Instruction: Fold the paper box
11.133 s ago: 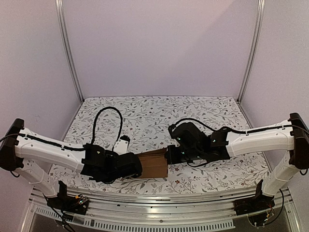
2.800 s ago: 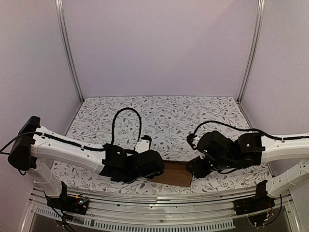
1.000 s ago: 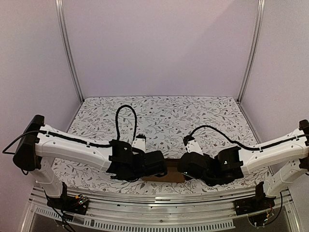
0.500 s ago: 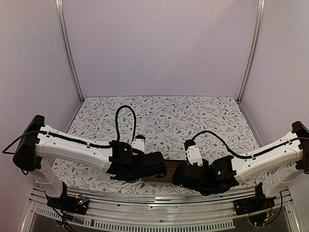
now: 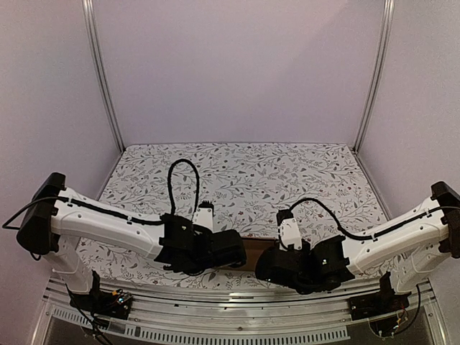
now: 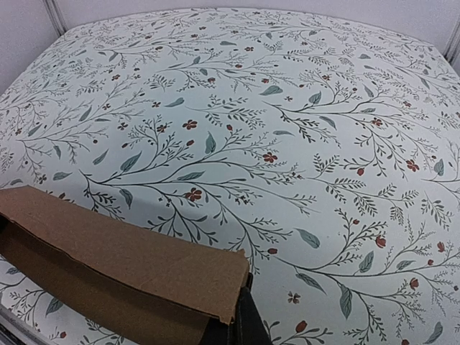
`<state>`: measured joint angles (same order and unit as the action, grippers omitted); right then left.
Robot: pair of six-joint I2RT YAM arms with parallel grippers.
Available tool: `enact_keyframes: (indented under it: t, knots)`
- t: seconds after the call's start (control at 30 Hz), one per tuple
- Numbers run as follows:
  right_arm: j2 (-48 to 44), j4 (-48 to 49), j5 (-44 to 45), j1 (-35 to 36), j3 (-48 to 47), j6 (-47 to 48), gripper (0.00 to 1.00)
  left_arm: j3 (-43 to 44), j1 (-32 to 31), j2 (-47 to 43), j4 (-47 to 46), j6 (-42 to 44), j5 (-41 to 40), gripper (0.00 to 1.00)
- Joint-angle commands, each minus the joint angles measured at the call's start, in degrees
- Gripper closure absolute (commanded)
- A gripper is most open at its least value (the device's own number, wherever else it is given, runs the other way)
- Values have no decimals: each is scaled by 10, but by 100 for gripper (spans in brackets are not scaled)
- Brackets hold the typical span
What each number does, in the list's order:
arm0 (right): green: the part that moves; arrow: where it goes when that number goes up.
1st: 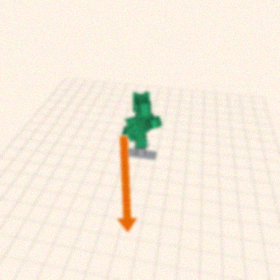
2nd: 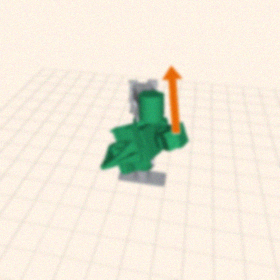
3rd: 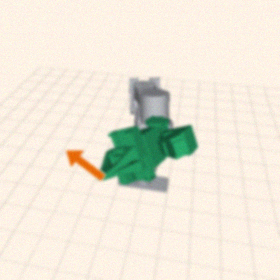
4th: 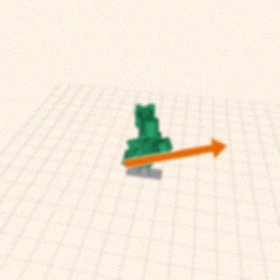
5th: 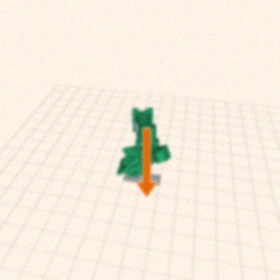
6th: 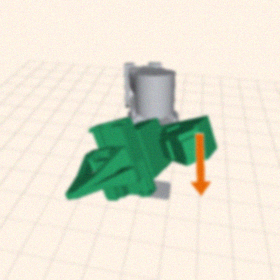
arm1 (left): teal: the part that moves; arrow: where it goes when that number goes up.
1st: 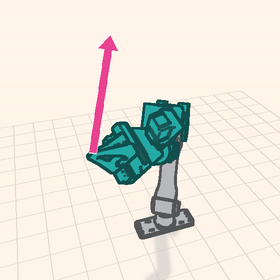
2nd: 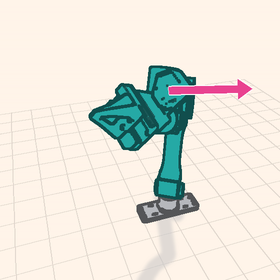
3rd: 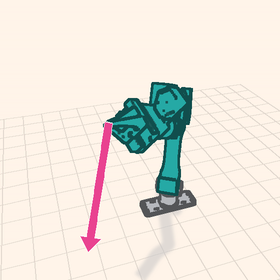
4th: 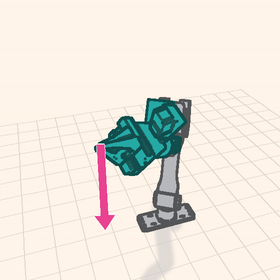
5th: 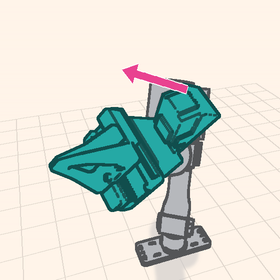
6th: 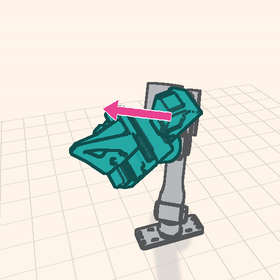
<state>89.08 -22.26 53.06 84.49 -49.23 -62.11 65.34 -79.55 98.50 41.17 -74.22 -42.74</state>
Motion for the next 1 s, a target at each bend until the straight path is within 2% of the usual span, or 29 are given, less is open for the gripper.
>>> enact_keyframes:
  t: [0.0, 0.13, 0.37, 0.43, 0.63, 0.7, 0.77, 0.87, 0.97]
  knots:
    - [8, 2, -67, 13, 15, -7, 91, -27, -9, 21, -17, -13, 68, 100]
    - [-15, 0, -66, 13, 9, 12, 72, -28, -9, 29, -19, -16, 67, 100]
    - [-79, -16, -85, 13, 7, 59, 48, -27, -9, 36, -16, -17, 59, 100]
    - [-116, -20, -96, 13, 14, 79, 44, -22, -9, 40, -15, -14, 57, 100]
    - [-231, -58, -79, 12, 17, 132, 43, -16, -8, 45, -13, -12, 57, 100]
    - [-250, -58, -76, 1, 8, 153, 46, -13, -8, 47, -13, -9, 56, 100]
    - [-255, -56, -97, -24, -3, 174, 57, -9, -7, 49, -13, -5, 56, 100]
    - [-239, -27, -166, -72, -20, 218, 81, -6, -7, 51, -12, -1, 57, 100]
    - [-207, 0, -222, -107, -47, 259, 97, -4, -8, 55, -12, 1, 59, 100]
